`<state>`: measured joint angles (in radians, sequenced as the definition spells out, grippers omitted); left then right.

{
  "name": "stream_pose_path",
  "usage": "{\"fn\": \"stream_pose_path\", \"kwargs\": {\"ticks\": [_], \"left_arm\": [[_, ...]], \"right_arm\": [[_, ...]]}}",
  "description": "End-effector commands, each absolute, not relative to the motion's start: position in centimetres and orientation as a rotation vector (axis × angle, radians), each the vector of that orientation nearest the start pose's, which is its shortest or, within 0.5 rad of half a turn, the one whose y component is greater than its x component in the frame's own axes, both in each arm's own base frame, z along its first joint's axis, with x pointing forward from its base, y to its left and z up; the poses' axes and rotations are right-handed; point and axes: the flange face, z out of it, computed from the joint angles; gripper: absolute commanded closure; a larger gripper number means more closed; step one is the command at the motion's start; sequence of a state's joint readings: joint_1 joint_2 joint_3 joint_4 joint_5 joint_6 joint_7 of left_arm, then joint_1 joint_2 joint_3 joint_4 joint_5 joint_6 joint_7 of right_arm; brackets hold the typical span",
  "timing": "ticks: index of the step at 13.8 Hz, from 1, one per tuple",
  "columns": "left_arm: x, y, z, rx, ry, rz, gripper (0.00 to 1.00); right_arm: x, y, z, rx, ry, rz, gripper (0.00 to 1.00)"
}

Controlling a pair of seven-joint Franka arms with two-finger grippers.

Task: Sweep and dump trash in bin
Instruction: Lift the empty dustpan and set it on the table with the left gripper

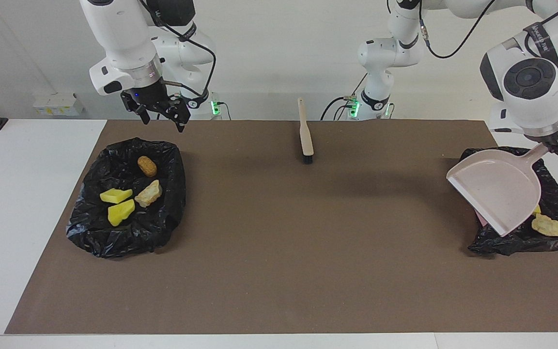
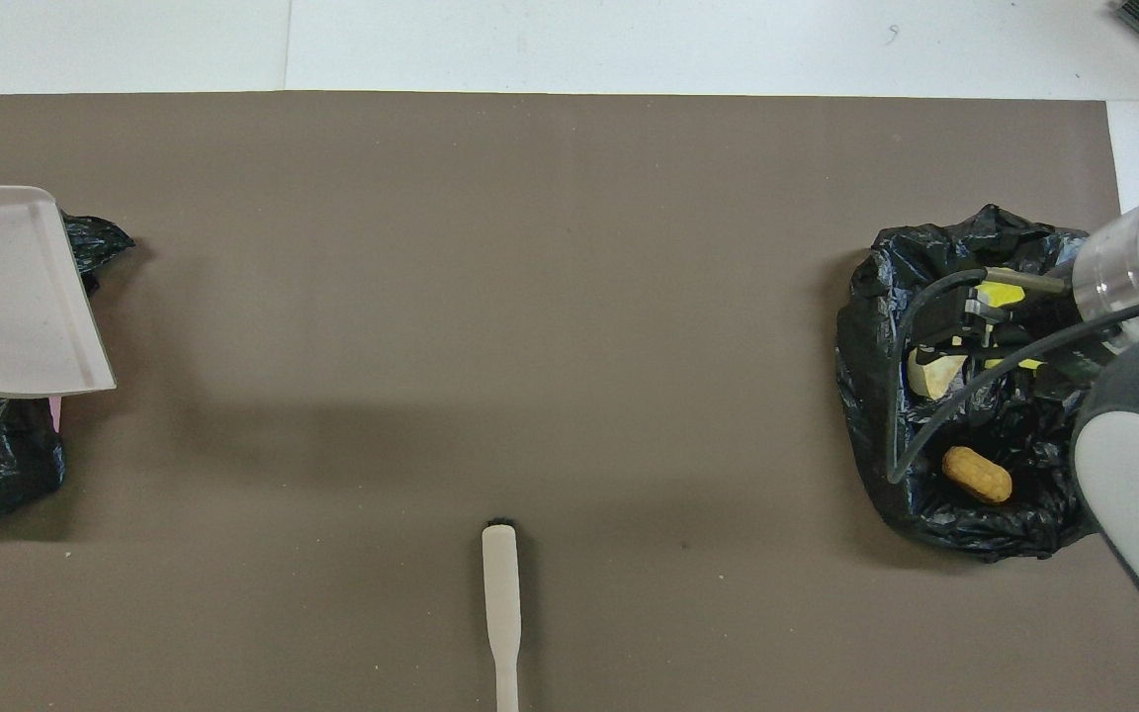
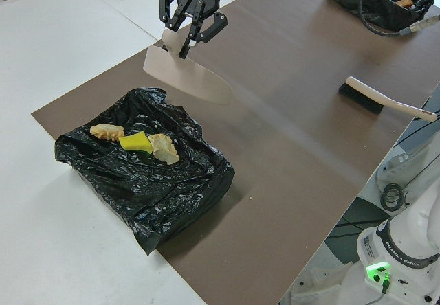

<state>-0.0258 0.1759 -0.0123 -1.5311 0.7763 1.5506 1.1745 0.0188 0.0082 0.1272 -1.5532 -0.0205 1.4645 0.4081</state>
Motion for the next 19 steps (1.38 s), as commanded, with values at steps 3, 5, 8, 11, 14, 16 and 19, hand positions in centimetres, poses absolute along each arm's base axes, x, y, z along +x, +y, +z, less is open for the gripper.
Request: {"fn": "stream_pose_path", "kwargs": {"ticks": [3, 5, 8, 11, 14, 16, 19], "left_arm": [[59.0, 0.2, 56.6, -2.197, 1.399, 0.575, 1.00], [58.4, -3.0, 56.0, -2.297, 1.371, 0.495, 1.00], [57.0, -6.4, 55.0, -2.555, 1.211, 0.371, 1.00], [56.2, -10.1, 54.5, -2.650, 1.168, 0.318, 1.00], [55.4, -14.4, 53.3, -2.795, 0.979, 0.236, 1.00], [54.6, -18.1, 52.5, -2.853, 0.906, 0.212, 1.00], [54.1, -24.0, 49.2, -2.945, 0.697, 0.189, 1.00]], "right_arm": [[53.3, 7.3, 61.8, -3.153, 0.388, 0.116, 0.00], [53.1, 7.4, 61.6, -3.152, 0.382, 0.089, 0.00], [53.0, 7.4, 61.5, -3.156, 0.346, 0.085, 0.00], [53.2, 6.7, 61.4, -3.163, 0.239, 0.085, 0.00], [53.2, 6.6, 61.4, -3.163, 0.236, 0.085, 0.00], [53.3, 6.5, 61.4, -3.162, 0.215, 0.086, 0.00], [53.4, 6.2, 61.5, -3.164, 0.185, 0.084, 0.00]]}}
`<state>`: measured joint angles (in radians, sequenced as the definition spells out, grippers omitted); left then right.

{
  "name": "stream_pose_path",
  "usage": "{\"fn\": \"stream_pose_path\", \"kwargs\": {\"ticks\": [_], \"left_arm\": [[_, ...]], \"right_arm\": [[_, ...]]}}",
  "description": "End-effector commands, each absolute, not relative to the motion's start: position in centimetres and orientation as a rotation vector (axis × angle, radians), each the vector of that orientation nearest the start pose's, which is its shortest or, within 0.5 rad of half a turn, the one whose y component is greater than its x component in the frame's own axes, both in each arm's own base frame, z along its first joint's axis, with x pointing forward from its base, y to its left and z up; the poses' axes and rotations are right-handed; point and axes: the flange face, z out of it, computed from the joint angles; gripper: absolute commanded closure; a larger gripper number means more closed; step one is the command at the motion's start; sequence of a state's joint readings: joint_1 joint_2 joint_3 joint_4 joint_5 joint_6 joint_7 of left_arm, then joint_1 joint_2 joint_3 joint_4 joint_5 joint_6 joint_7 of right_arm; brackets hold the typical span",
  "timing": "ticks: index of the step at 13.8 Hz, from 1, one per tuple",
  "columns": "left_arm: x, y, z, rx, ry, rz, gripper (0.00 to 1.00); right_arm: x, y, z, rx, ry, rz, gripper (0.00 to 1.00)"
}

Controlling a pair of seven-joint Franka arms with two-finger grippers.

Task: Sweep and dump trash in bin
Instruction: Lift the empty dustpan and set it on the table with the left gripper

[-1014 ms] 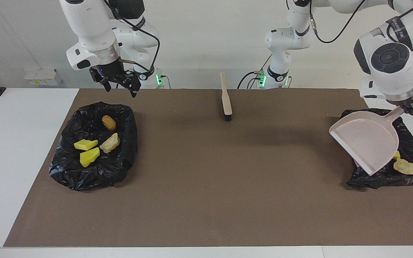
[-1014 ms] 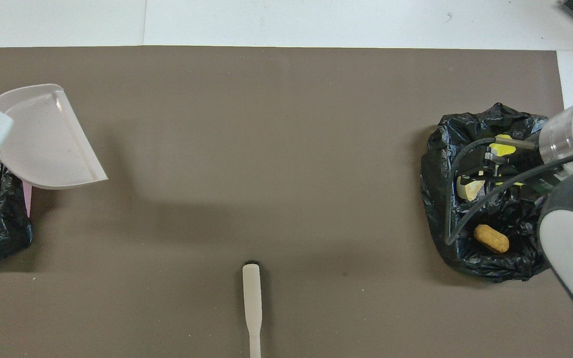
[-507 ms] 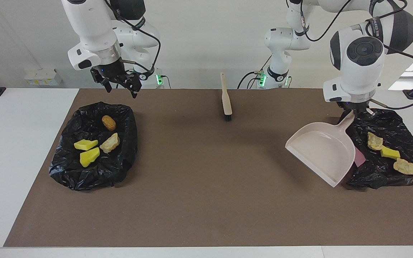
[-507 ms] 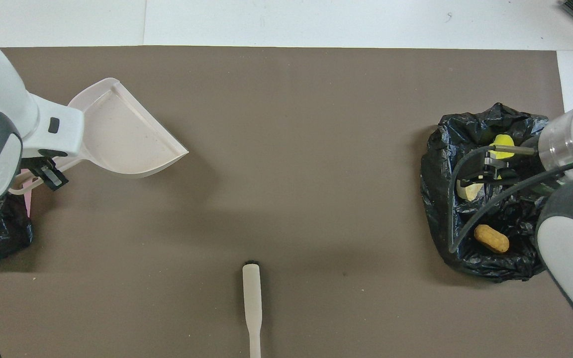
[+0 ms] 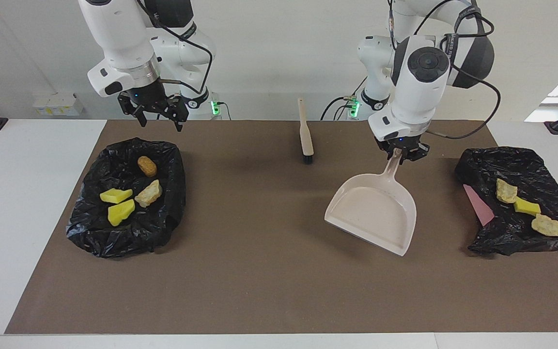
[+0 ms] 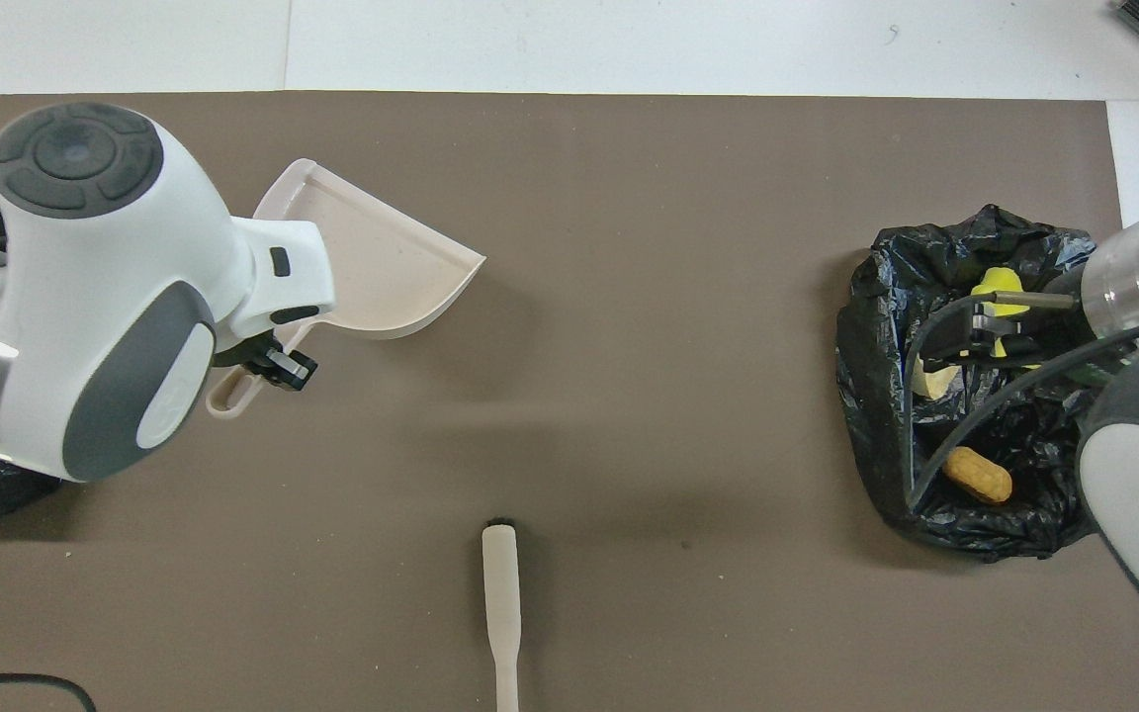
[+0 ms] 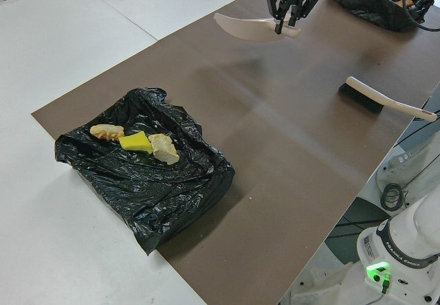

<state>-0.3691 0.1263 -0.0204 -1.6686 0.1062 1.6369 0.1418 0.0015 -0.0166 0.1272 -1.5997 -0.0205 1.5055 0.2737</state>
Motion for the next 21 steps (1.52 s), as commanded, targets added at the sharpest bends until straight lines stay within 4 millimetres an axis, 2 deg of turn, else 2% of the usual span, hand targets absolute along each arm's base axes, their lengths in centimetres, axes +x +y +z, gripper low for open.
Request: {"fn": "stream_pose_path", "kwargs": {"ticks": [1, 3, 5, 6, 7, 8, 9, 10, 13, 16, 18, 21], "left_arm": [[53.9, -26.8, 47.2, -2.958, 0.630, 0.174, 1.00], [52.9, -30.6, 43.1, -3.043, 0.483, 0.141, 1.00], [50.3, -33.1, 39.2, -3.062, 0.453, 0.091, 1.00], [49.7, -33.2, 38.3, -3.079, 0.381, 0.064, 1.00], [49.3, -33.7, 38.4, -3.090, 0.277, 0.056, 1.00], [49.4, -33.7, 38.6, -3.094, 0.236, 0.054, 0.80], [49.5, -33.6, 38.7, -3.097, 0.198, 0.051, 0.01], [50.0, -33.2, 39.3, -3.101, 0.190, 0.041, 0.00], [51.4, -30.8, 43.5, -3.128, 0.126, -0.031, 0.00], [54.5, -24.5, 49.8, -3.163, -0.029, -0.168, 0.00], [56.2, -21.4, 53.3, -3.158, -0.051, -0.177, 0.00], [58.0, -16.2, 56.4, -3.162, -0.023, -0.166, 0.00]], "right_arm": [[53.4, 6.1, 61.6, -3.165, 0.188, 0.081, 0.00], [53.6, 5.2, 61.5, -3.162, 0.219, 0.082, 0.00], [53.7, 4.8, 61.4, -3.161, 0.229, 0.084, 0.00], [53.7, 4.8, 61.5, -3.161, 0.234, 0.082, 0.00], [53.7, 4.8, 61.5, -3.161, 0.234, 0.082, 0.00], [53.7, 4.7, 61.5, -3.161, 0.234, 0.082, 0.00], [53.8, 4.2, 61.5, -3.159, 0.250, 0.082, 0.00], [53.8, 4.0, 61.4, -3.159, 0.255, 0.087, 0.00], [53.7, 4.3, 61.4, -3.160, 0.246, 0.087, 0.00], [53.7, 4.3, 61.5, -3.160, 0.246, 0.084, 0.00], [53.7, 4.4, 61.5, -3.160, 0.241, 0.082, 0.00], [53.8, 4.3, 61.5, -3.160, 0.241, 0.082, 0.00]]}}
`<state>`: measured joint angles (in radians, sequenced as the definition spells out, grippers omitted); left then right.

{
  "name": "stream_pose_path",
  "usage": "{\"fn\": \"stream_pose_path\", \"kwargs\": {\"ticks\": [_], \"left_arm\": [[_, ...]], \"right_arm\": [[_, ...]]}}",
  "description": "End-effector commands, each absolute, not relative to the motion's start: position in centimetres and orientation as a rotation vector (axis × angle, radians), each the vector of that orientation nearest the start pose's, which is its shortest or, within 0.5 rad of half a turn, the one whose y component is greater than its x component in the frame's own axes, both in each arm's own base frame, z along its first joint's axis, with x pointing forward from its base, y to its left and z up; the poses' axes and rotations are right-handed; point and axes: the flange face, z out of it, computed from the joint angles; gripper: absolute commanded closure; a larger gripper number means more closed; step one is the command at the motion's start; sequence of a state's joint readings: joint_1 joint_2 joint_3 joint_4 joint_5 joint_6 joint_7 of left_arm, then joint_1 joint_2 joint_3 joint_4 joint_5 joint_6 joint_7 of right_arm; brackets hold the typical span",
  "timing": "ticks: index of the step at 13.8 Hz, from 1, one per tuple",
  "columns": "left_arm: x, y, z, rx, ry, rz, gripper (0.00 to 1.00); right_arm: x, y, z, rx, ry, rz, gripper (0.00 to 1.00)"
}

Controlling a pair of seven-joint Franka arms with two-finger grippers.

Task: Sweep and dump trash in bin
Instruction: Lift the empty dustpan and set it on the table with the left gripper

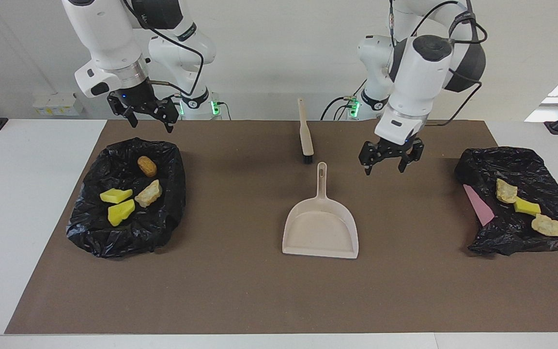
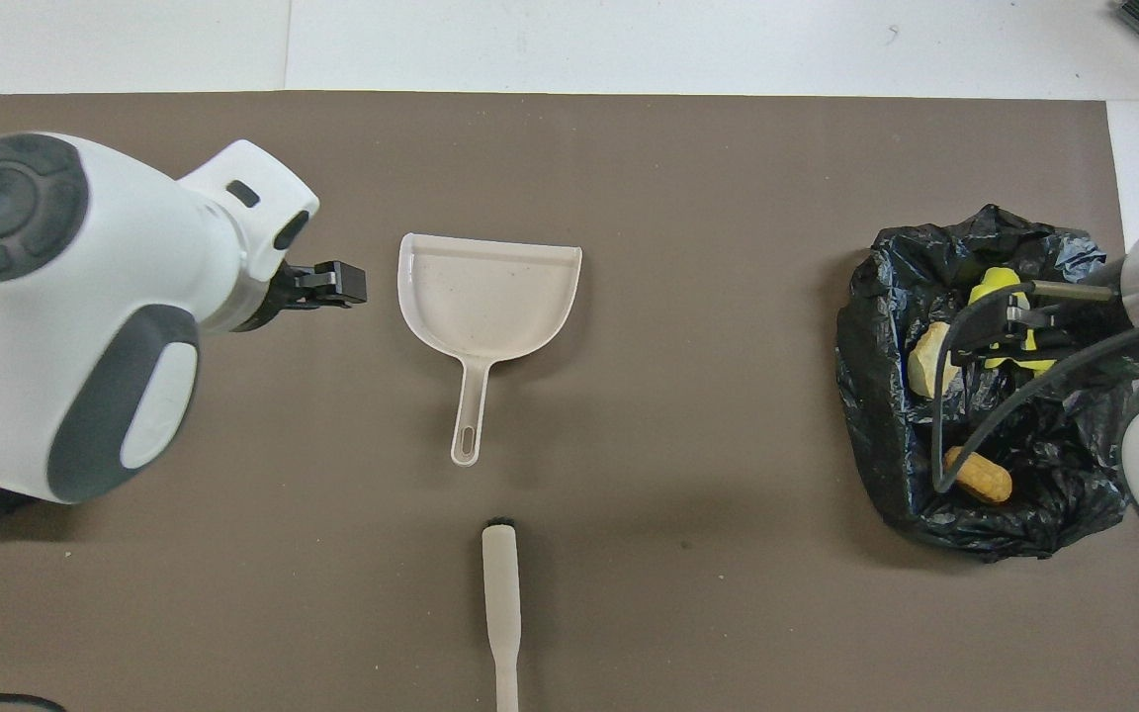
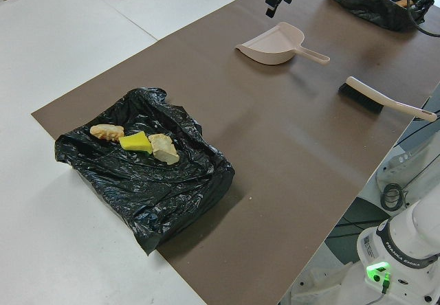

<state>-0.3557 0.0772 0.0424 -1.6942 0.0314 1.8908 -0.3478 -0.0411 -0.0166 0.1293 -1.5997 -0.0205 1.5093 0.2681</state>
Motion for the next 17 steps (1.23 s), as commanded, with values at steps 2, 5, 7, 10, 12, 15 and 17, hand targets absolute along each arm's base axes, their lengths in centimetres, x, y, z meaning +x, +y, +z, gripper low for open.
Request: {"fn": "stream_pose_path", "kwargs": {"ticks": [2, 5, 7, 10, 12, 15, 17], "left_arm": [[58.8, -11.5, 57.2, -3.219, -0.160, -0.112, 0.00], [58.6, -7.6, 58.3, -3.228, -0.024, -0.056, 0.00], [58.1, -4.5, 59.7, -3.224, 0.060, -0.086, 0.00], [56.8, -0.7, 60.5, -3.213, 0.250, -0.056, 0.00], [56.2, 1.2, 61.8, -3.215, 0.198, -0.085, 0.00], [55.4, 1.5, 62.7, -3.216, 0.154, -0.012, 0.00], [55.2, 1.3, 64.6, -3.146, 0.172, -0.040, 0.00]], "right_arm": [[53.8, 4.2, 61.5, -3.161, 0.241, 0.082, 0.00], [53.8, 4.3, 61.5, -3.161, 0.241, 0.082, 0.00], [53.7, 4.4, 61.5, -3.162, 0.239, 0.082, 0.00], [53.7, 4.7, 61.5, -3.162, 0.229, 0.079, 0.00], [53.7, 4.8, 61.5, -3.163, 0.224, 0.081, 0.00], [53.7, 4.8, 61.5, -3.163, 0.226, 0.081, 0.00], [53.7, 4.8, 61.5, -3.163, 0.227, 0.081, 0.00]]}}
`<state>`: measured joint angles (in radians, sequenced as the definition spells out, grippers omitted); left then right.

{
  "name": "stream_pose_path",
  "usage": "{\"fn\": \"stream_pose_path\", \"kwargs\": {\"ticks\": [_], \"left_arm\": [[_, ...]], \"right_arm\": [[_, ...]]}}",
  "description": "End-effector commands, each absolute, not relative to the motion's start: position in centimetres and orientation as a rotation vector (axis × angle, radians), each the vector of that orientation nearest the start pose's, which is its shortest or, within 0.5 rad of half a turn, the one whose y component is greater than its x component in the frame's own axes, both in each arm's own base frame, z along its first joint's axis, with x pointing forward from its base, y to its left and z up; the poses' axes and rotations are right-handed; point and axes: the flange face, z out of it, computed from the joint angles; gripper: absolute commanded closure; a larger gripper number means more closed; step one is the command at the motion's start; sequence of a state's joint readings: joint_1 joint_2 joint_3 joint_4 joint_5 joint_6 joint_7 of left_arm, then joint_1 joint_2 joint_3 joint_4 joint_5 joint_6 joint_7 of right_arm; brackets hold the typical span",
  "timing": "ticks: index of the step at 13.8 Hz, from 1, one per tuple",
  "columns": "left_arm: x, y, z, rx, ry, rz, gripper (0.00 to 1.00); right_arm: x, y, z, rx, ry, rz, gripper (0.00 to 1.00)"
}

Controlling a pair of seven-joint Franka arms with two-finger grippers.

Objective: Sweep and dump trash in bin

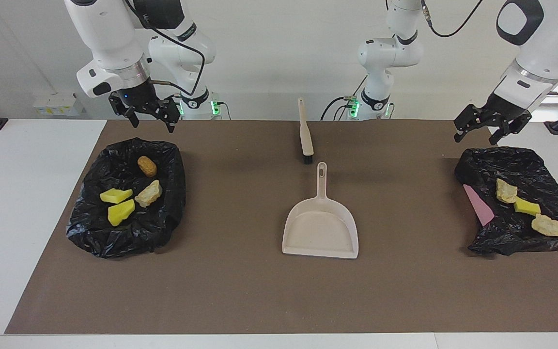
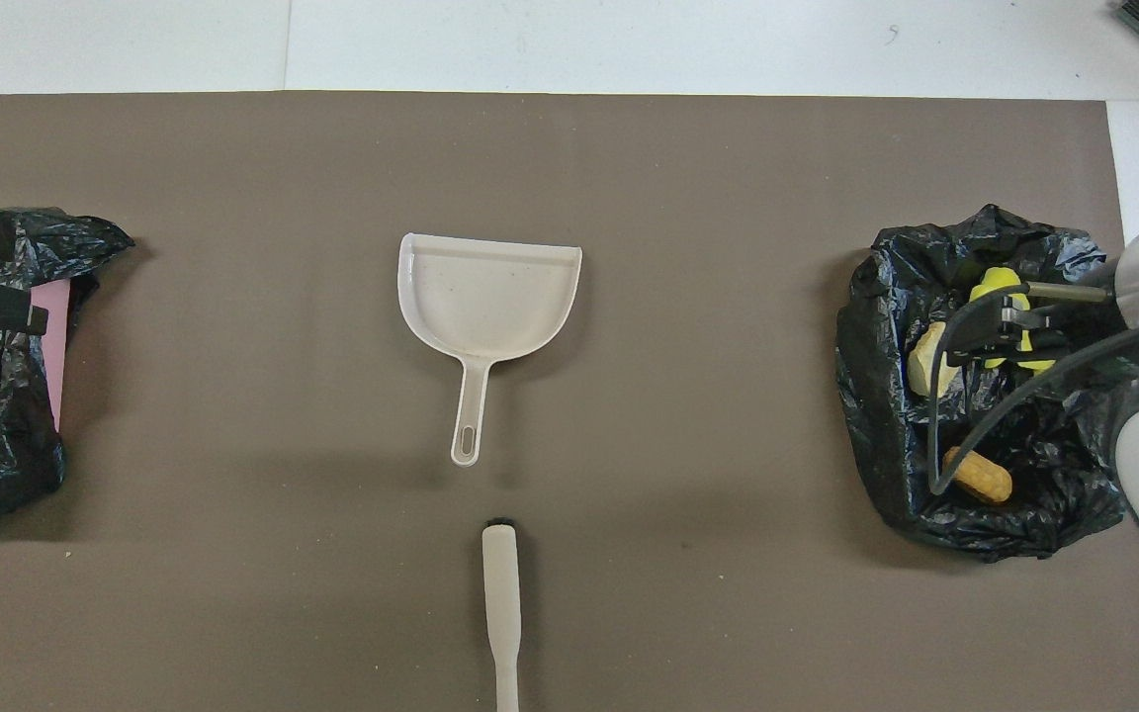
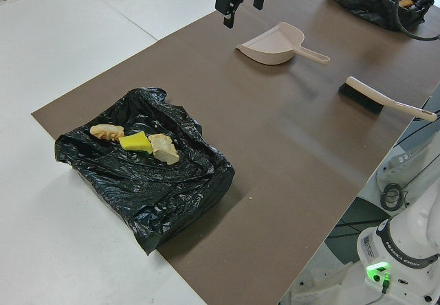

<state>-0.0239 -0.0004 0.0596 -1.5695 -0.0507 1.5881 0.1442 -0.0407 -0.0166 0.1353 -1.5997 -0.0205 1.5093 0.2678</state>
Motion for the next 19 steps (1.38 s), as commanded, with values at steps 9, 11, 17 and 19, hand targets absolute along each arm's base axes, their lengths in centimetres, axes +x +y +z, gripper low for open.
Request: {"fn": "stream_pose_path", "kwargs": {"ticks": [9, 11, 17, 19], "left_arm": [[55.3, 1.0, 64.8, -3.137, 0.181, 0.084, 0.00], [55.7, 0.6, 64.1, -3.101, 0.194, 0.123, 0.00], [55.8, -0.1, 64.0, -3.112, 0.211, 0.103, 0.00], [55.8, -0.1, 64.3, -3.117, 0.203, 0.079, 0.00]], "right_arm": [[53.8, 4.4, 61.4, -3.158, 0.243, 0.085, 0.00], [53.7, 5.0, 61.4, -3.160, 0.226, 0.084, 0.00], [53.9, 3.7, 61.5, -3.157, 0.258, 0.070, 0.00], [54.1, 3.7, 61.5, -3.157, 0.255, 0.046, 0.00]]}}
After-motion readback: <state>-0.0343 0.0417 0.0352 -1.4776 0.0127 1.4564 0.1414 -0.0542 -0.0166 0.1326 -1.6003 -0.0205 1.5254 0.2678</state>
